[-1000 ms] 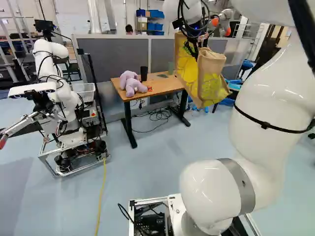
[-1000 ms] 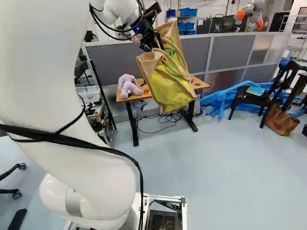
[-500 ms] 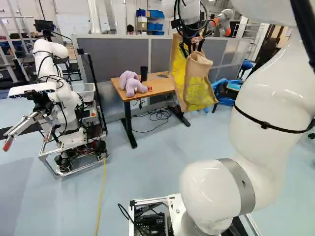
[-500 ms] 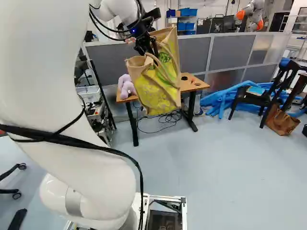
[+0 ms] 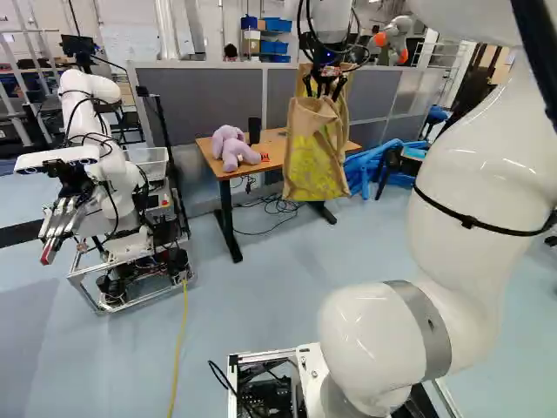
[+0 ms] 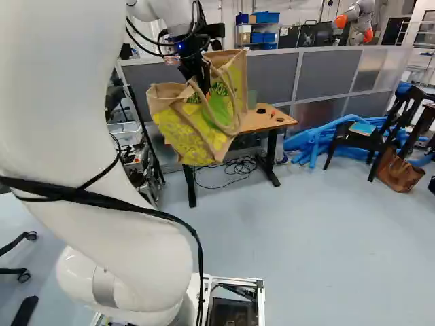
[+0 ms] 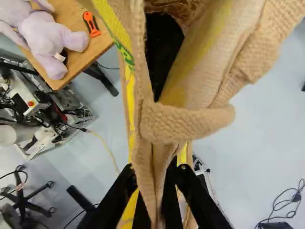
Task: Pick up the bag on the ground and place it on the table
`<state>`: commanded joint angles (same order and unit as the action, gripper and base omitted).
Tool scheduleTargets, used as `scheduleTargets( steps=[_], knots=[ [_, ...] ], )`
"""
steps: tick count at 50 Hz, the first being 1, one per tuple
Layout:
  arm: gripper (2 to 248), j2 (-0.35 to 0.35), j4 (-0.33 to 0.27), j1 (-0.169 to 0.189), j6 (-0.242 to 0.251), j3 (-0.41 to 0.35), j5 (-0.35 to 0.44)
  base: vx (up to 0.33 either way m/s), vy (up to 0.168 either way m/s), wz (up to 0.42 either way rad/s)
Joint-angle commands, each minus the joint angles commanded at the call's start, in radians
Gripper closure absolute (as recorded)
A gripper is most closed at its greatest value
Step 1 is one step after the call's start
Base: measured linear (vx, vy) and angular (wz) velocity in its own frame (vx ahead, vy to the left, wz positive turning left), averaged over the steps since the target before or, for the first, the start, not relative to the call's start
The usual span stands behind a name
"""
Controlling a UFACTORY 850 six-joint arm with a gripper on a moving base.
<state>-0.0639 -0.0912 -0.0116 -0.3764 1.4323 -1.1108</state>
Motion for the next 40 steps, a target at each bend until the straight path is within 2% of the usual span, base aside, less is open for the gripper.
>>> scheduleTargets(
  steps=[6, 26, 40],
  knots=[
    [229, 0.000, 0.047, 0.000, 0.000, 0.000, 0.000, 0.000, 0.000, 0.000],
    [229, 0.000, 0.047, 0.000, 0.000, 0.000, 0.000, 0.002, 0.000, -0.002],
    [229, 0.000, 0.047, 0.000, 0.000, 0.000, 0.000, 0.153, -0.051, -0.006]
  ],
)
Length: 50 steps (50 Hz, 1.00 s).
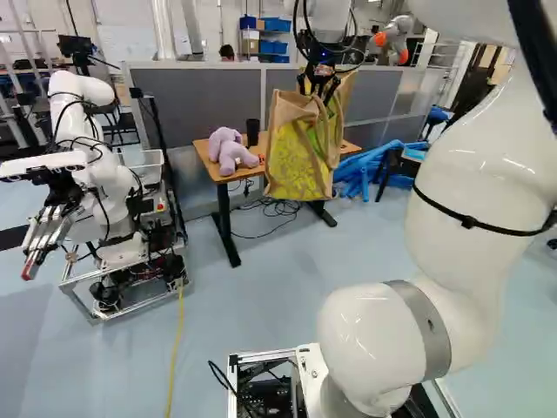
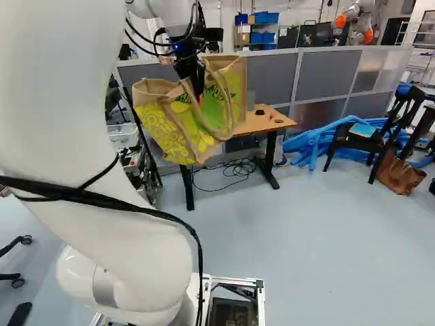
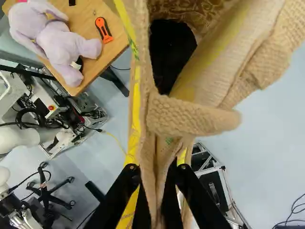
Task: Pick up the bag on the ground and place it on the table
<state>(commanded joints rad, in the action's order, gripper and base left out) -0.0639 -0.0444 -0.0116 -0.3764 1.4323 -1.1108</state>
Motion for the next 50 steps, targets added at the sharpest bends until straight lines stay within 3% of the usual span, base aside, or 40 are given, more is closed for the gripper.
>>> scheduleTargets(
  steps=[38, 50],
  knots=[
    [229, 0.000, 0.000, 0.000, 0.000, 0.000, 0.000, 0.211, -0.090, 0.001],
    [229, 0.000, 0.000, 0.000, 0.000, 0.000, 0.000, 0.229, -0.014, -0.010]
  ],
)
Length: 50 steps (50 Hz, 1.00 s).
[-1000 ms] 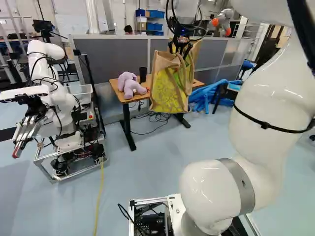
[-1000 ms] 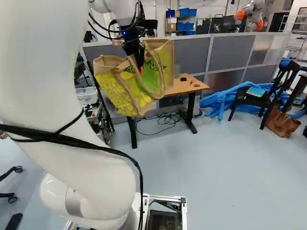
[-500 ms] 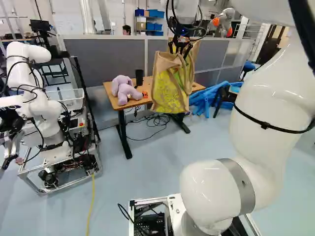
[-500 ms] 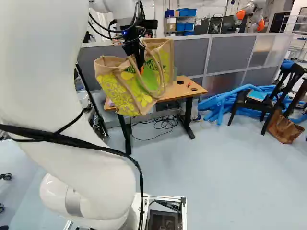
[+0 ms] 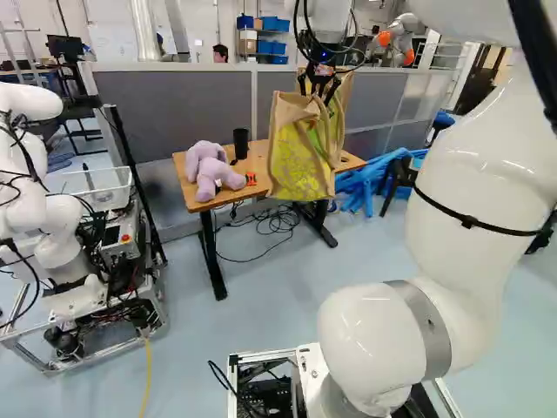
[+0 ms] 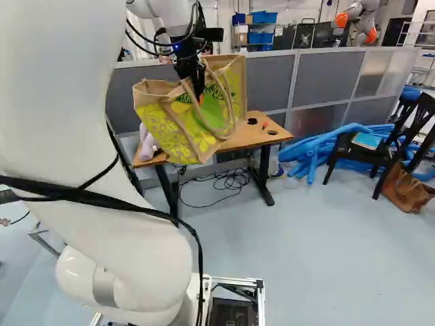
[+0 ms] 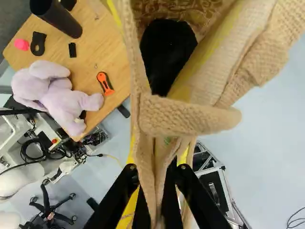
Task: Pick up the bag on the ground and place it on the table
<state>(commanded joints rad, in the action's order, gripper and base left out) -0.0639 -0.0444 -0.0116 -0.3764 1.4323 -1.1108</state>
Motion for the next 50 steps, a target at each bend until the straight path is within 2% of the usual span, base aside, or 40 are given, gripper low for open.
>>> scheduleTargets(
  steps=[13, 35, 50],
  knots=[
    [229, 0.000, 0.000, 0.000, 0.000, 0.000, 0.000, 0.235, -0.005, -0.018],
    [229, 0.000, 0.000, 0.000, 0.000, 0.000, 0.000, 0.212, -0.091, 0.000],
    [229, 0.000, 0.000, 0.000, 0.000, 0.000, 0.000, 0.194, -0.001, -0.021]
  ],
)
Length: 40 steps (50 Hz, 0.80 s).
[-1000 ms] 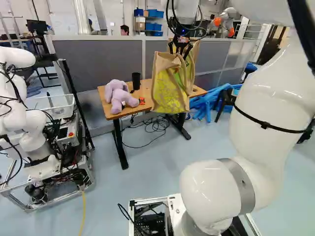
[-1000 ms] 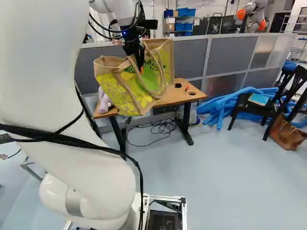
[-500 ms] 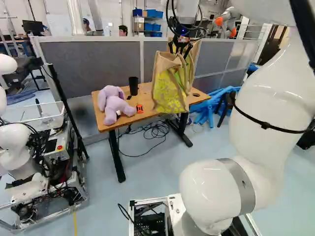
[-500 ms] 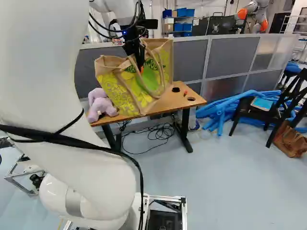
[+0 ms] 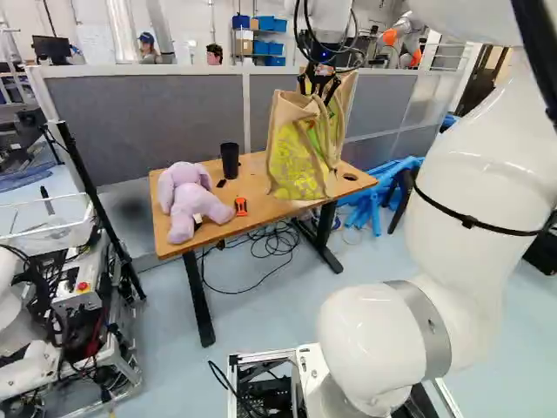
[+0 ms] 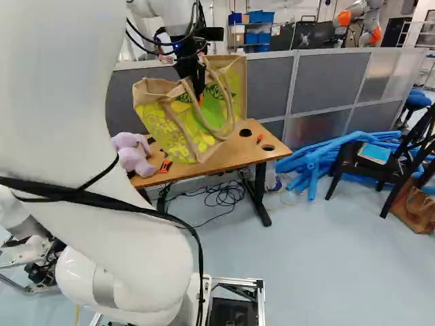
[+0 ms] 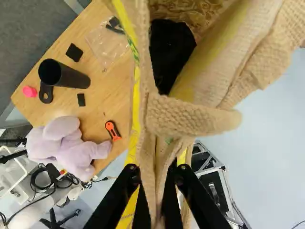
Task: Pick up the bag on the ground and place it on the table
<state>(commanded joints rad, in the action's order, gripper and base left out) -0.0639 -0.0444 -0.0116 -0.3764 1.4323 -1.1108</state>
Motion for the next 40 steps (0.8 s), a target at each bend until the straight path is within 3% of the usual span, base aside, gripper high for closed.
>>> scheduleTargets(
  steps=[24, 40],
  knots=[
    [229, -0.003, 0.000, 0.000, 0.000, 0.003, 0.000, 0.174, 0.002, -0.019],
    [229, -0.005, 0.000, 0.000, 0.000, 0.005, 0.000, 0.015, 0.001, -0.005]
  ],
)
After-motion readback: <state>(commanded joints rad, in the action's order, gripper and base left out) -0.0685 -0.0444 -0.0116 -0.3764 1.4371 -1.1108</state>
